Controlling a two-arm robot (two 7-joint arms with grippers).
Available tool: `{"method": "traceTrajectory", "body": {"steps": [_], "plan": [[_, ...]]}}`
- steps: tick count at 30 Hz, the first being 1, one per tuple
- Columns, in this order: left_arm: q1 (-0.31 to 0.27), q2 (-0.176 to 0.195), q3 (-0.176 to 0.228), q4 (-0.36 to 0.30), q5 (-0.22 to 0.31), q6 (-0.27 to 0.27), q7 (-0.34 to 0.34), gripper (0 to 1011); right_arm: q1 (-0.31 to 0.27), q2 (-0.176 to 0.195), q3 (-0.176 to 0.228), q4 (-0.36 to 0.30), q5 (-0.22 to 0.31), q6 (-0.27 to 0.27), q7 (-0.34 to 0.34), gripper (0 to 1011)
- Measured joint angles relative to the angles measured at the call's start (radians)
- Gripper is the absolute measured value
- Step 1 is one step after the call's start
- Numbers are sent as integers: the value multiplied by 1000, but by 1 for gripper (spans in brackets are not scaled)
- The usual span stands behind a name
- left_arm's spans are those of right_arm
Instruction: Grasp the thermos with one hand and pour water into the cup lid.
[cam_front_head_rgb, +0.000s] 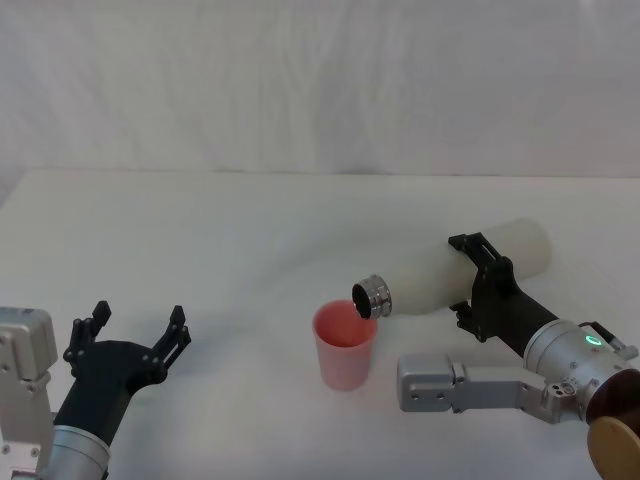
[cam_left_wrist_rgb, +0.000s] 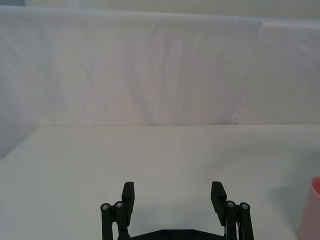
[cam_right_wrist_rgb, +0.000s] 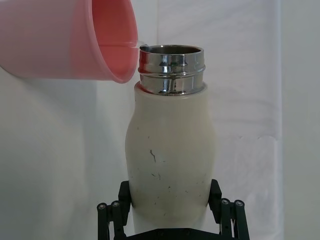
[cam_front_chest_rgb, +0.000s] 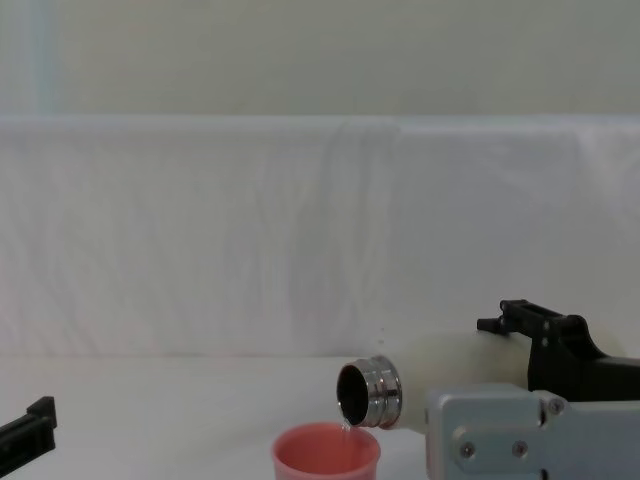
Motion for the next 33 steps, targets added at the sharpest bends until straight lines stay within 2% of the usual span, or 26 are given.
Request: {"method": "traceTrajectory", "body": {"steps": [33], "plan": [[0, 0, 0, 0, 0, 0, 0, 1001, 13, 1, -13, 0, -16, 3, 11, 949]]}}
